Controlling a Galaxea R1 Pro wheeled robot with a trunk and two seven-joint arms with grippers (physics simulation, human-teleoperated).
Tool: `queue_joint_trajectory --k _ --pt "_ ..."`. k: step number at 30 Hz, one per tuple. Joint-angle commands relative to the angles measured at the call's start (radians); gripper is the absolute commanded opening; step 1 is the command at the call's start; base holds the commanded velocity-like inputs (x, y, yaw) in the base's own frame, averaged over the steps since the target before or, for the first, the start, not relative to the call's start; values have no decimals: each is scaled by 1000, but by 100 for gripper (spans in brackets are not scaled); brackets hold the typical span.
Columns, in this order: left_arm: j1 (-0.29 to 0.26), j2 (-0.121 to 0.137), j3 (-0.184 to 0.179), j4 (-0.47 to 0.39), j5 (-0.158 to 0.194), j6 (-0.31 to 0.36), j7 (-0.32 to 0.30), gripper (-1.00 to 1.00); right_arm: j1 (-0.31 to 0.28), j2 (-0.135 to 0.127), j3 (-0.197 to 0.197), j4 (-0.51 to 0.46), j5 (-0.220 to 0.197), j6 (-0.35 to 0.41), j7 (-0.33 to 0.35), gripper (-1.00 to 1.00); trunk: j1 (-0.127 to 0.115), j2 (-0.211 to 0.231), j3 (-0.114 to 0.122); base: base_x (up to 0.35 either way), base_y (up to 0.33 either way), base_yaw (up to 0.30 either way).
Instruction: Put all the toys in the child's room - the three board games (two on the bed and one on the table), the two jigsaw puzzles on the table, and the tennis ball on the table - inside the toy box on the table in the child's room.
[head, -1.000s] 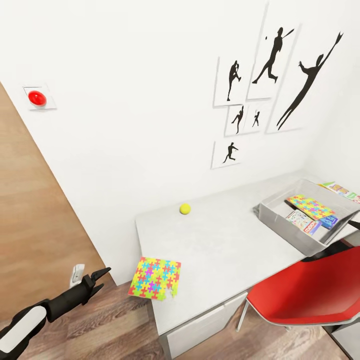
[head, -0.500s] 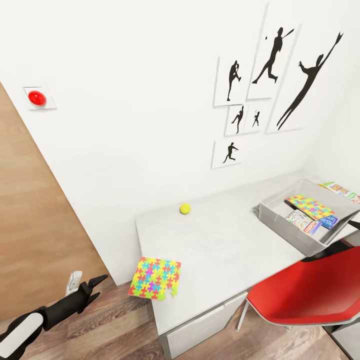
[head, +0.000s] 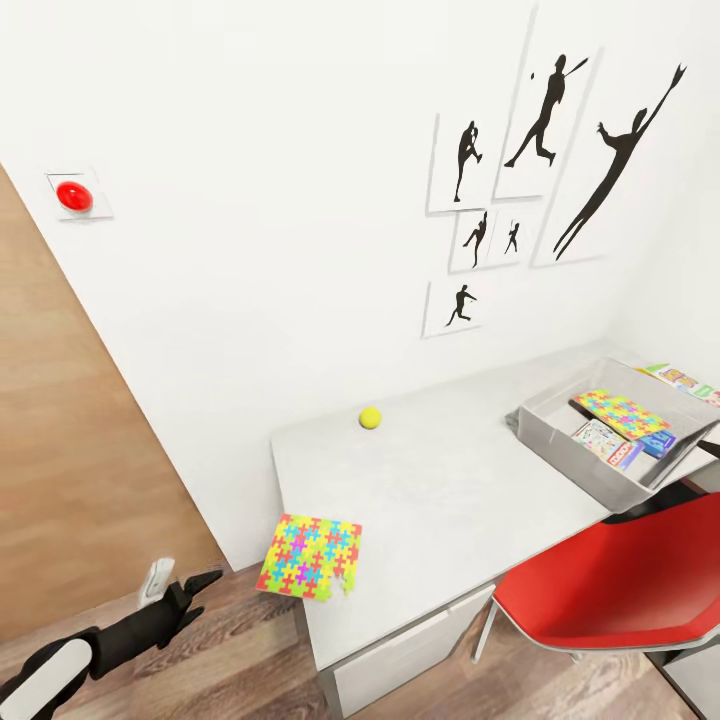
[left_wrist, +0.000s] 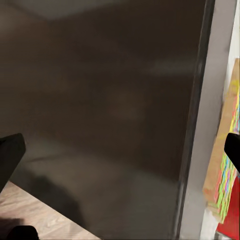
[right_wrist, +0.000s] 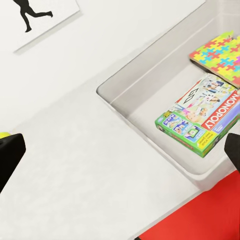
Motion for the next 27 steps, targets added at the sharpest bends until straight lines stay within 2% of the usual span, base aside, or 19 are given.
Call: queue_joint_trajectory --k 1,5,16,27 --pt "-1 1 -5 1 10 3 -1 100 -1 0 -1 0 3 4 6 100 0 -1 -1 0 0 0" --pt "-1 1 -24 11 10 3 -5 100 -1 -8 -1 0 3 5 6 100 0 -1 -1 0 0 0" --pt "-1 -3 -39 15 10 2 -10 100 -1 -16 -2 0 2 6 6 100 0 -1 -1 0 0 0" --pt "-1 -42 -44 4 9 1 -15 100 -1 -24 -2 0 0 6 6 100 0 -1 -1 0 0 0"
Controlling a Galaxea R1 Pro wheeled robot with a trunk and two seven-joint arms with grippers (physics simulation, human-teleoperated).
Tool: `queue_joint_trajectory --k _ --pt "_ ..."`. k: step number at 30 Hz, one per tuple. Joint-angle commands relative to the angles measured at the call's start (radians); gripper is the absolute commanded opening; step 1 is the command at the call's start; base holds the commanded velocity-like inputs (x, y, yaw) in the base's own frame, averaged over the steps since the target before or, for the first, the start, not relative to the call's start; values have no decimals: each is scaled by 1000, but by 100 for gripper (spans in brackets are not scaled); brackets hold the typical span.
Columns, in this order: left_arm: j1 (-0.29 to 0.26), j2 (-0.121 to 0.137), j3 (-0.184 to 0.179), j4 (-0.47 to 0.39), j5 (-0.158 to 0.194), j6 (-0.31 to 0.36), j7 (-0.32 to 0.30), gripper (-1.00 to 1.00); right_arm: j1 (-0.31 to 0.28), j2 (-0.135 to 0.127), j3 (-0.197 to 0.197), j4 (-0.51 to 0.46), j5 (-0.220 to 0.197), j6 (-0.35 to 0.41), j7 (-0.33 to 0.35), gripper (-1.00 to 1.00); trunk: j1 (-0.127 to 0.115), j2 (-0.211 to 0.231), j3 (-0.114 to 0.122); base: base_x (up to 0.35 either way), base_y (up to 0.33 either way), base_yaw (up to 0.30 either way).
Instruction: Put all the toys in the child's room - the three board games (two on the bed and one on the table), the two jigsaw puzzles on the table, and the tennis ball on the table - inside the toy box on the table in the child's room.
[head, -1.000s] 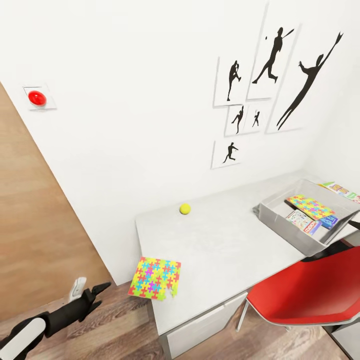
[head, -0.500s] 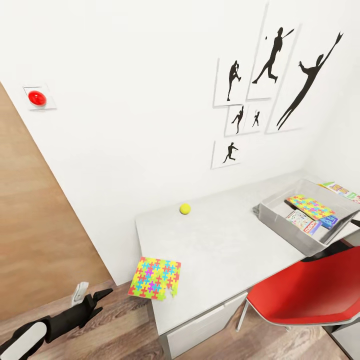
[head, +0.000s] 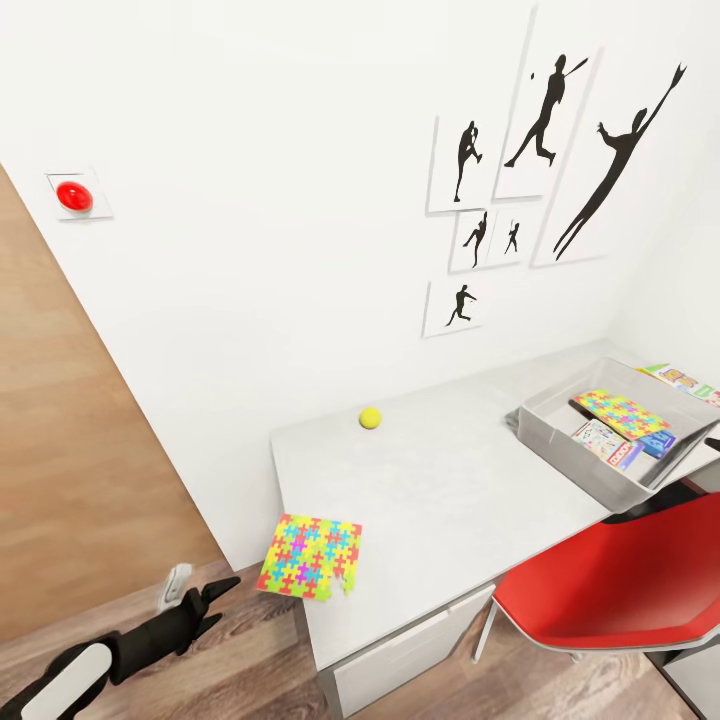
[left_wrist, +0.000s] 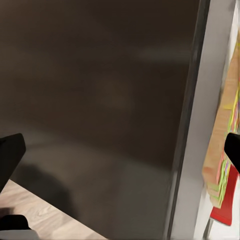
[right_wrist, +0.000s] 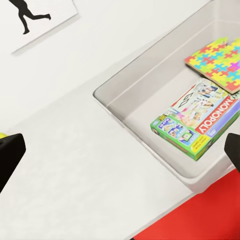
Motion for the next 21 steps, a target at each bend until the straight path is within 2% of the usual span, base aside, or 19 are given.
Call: queue_joint_trajectory --k 1,5,21 --pt "-1 -5 -5 -2 9 3 -1 100 -1 -1 -1 0 3 4 6 100 0 -1 -1 0 0 0" --pt "-1 -16 -5 -8 9 3 -2 100 -1 -4 -1 0 3 4 6 100 0 -1 -1 0 0 0" --pt "-1 -34 -6 -17 9 3 -2 100 -1 -6 -2 0 3 4 6 100 0 -1 -1 0 0 0"
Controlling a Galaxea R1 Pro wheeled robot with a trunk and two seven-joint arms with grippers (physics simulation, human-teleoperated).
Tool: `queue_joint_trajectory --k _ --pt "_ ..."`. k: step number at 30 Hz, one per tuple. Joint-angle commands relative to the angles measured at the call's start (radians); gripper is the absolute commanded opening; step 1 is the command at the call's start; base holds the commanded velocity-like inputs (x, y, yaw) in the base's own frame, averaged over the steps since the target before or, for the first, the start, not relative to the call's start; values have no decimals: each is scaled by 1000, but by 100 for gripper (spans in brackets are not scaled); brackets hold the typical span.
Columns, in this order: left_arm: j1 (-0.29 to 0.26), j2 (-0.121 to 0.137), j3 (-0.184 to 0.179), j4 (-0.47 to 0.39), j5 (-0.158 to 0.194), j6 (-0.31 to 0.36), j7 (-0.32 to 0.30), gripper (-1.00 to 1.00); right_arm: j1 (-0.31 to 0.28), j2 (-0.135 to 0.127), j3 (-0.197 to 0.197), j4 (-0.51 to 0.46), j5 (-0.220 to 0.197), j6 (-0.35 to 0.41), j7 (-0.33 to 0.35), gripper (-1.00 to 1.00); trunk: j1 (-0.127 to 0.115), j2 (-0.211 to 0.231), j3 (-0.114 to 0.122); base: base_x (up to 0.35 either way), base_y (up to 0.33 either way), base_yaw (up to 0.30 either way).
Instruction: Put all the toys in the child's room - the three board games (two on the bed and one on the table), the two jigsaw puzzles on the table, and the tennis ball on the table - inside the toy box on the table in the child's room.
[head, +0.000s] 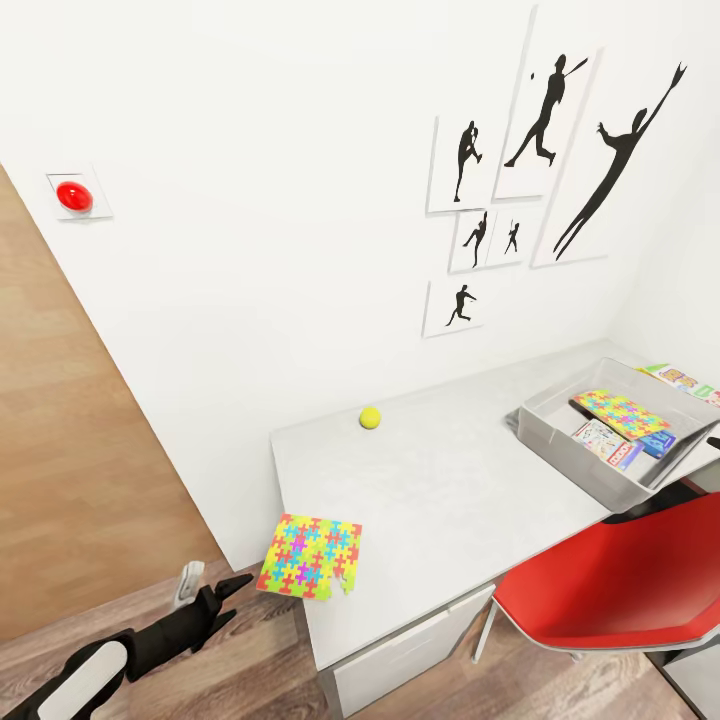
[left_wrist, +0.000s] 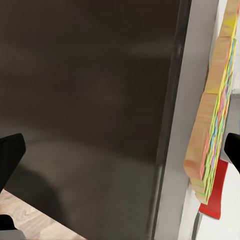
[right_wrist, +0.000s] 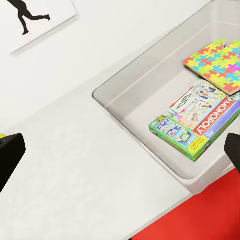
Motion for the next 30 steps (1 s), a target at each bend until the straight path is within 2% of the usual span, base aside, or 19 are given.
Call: queue_joint_trajectory --k 1,24,30 --pt "-1 -2 -4 0 9 3 -1 100 -1 0 -1 0 3 4 6 100 0 -1 -1 0 0 0" --pt "-1 -14 -4 -39 8 3 0 100 -1 0 -1 0 3 4 6 100 0 -1 -1 0 0 -3" --pt "-1 -15 -4 -62 8 3 0 100 -1 0 -1 0 3 4 6 100 0 -1 -1 0 0 -132"
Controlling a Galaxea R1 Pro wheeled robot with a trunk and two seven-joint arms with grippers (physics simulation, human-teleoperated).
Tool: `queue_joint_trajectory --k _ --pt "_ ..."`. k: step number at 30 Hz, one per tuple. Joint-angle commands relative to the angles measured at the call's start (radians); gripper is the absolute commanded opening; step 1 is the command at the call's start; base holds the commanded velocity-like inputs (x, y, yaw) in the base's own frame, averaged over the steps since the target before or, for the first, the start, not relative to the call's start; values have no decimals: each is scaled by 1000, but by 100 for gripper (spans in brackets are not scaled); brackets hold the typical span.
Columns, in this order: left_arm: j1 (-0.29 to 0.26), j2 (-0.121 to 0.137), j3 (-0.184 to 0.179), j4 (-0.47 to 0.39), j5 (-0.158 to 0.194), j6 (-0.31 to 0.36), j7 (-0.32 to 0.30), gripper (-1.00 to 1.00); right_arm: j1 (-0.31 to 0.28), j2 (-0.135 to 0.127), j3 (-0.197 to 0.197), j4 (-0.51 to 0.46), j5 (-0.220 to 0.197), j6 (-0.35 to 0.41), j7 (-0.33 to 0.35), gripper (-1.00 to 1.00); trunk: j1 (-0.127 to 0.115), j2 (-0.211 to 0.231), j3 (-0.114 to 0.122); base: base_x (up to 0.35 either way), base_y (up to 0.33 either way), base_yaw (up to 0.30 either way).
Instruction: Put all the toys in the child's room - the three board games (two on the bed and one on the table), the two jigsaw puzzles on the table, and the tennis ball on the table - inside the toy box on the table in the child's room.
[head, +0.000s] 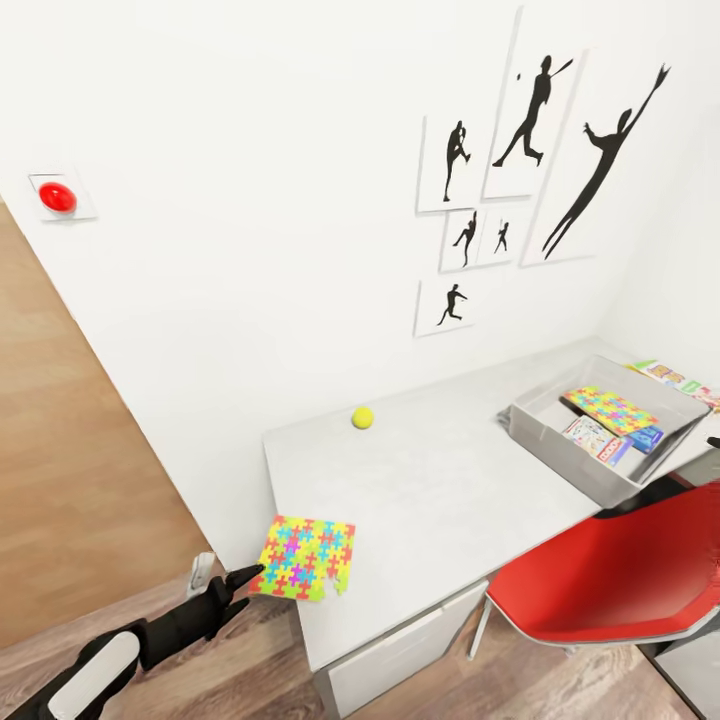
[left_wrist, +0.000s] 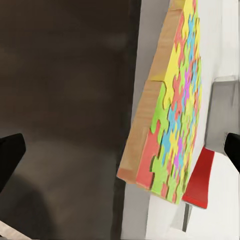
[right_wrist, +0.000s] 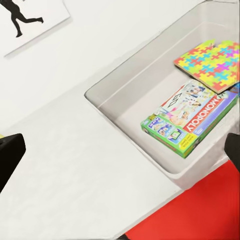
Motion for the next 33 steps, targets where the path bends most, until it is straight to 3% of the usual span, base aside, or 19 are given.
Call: queue_joint_trajectory --k 1,12,33 --pt "-1 1 -4 0 10 4 -1 100 -2 0 -1 0 4 4 6 100 0 -1 -1 0 0 -188" --pt "-1 1 -4 -16 10 4 -1 100 -2 0 -1 0 4 4 6 100 0 -1 -1 0 0 -139" --pt "-1 2 -4 -22 10 4 0 100 -2 0 -1 0 4 4 6 100 0 -1 -1 0 0 -19"
